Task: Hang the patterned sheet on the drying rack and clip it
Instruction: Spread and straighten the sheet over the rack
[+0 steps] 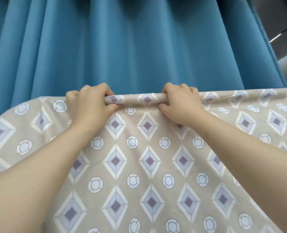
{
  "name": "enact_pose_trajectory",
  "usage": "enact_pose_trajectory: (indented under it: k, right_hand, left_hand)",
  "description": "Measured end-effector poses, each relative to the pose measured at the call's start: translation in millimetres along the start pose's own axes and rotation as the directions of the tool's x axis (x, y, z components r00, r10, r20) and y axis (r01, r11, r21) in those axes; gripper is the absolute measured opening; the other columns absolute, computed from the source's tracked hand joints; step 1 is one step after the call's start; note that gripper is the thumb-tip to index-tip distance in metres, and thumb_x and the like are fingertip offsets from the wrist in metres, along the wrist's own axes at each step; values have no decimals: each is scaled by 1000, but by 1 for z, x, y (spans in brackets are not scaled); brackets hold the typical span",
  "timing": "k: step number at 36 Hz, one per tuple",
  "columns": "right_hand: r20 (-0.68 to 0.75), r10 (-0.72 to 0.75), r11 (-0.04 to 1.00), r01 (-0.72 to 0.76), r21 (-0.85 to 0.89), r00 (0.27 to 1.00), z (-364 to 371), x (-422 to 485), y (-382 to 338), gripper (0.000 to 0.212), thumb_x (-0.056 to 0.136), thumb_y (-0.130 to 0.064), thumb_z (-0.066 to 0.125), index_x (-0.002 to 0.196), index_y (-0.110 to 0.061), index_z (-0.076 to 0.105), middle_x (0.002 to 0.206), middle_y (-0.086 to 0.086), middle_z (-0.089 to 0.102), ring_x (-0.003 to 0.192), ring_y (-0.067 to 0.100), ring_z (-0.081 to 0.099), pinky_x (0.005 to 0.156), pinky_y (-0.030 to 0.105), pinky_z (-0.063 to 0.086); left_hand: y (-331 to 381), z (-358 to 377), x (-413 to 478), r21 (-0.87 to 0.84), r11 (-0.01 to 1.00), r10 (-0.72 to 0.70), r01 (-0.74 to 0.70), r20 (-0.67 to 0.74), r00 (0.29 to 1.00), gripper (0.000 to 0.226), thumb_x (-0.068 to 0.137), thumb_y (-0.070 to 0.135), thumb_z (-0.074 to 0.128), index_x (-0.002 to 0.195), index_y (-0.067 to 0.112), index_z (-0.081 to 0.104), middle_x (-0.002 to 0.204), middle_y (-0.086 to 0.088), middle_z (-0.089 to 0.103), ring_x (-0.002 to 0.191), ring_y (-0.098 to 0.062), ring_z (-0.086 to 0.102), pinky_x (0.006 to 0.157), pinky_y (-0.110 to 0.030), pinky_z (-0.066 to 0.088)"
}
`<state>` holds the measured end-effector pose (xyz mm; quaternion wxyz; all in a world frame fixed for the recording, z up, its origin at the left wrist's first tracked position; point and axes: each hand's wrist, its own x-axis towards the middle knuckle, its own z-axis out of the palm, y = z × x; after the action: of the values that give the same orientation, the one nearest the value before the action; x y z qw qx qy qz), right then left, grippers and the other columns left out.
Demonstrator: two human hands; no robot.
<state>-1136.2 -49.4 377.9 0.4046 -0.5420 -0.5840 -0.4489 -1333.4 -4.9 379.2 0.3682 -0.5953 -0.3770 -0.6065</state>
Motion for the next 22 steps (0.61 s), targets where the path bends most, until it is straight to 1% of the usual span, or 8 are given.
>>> enact_pose_trajectory:
  k: [2,4,7,9,11,13,17,22]
  right_hand:
    - [69,-43,997,39,60,997,-3,4,-20,34,95,-42,37,116,-18,50,114,0,58,111,24,45,93,38,26]
    - [101,-73,991,61,123,992,-6,8,-33,36,97,-43,30,116,-23,53,113,-2,60,110,22,47,93,38,25]
    - [105,-70,982,50,184,992,-8,13,-36,32,99,-38,31,115,-26,56,111,-4,63,109,21,50,86,34,23]
    - [94,-64,974,42,223,994,-9,15,-36,29,98,-37,37,114,-26,58,112,-4,64,108,21,52,85,33,24]
    - [79,-69,966,46,255,995,-9,15,-36,28,96,-38,43,112,-24,60,111,-4,65,108,22,53,88,33,28]
    - [62,-77,963,59,261,995,-6,13,-38,27,94,-38,46,112,-23,60,110,-3,66,108,22,54,90,33,29]
    - [-10,-88,968,88,235,996,0,9,-37,27,93,-39,49,111,-23,59,102,-4,65,104,21,53,83,33,29]
    - [-68,-116,976,127,179,991,3,7,-39,23,90,-40,54,104,-21,52,98,-5,59,102,21,50,80,34,29]
  left_hand:
    - [3,2,-3,26,1000,1,1,-79,997,19,79,41,65,85,23,60,82,3,60,98,-22,49,82,-35,22]
    - [5,2,-5,35,999,9,-5,-94,996,17,80,40,65,84,25,58,86,3,63,99,-21,47,81,-35,20]
    - [-3,-2,-2,12,998,67,-67,22,998,30,78,54,62,88,27,54,87,9,56,101,-19,44,81,-35,21]
    - [-12,-10,2,30,996,79,-82,108,991,40,82,63,43,91,27,56,87,11,53,103,-19,42,80,-36,21]
    - [-21,-19,9,160,985,32,-63,188,982,53,89,60,20,90,26,60,84,9,59,106,-20,42,82,-37,22]
    - [-31,-28,15,241,969,-20,-57,304,953,57,93,55,12,91,27,61,80,7,59,108,-19,42,85,-37,21]
    - [-53,-38,18,22,1000,7,-17,430,903,26,95,48,33,100,34,55,96,13,60,109,-16,50,91,-34,22]
    - [-54,-41,13,-22,997,71,-67,350,934,24,89,40,54,108,25,59,77,18,44,96,-14,44,91,-36,32]
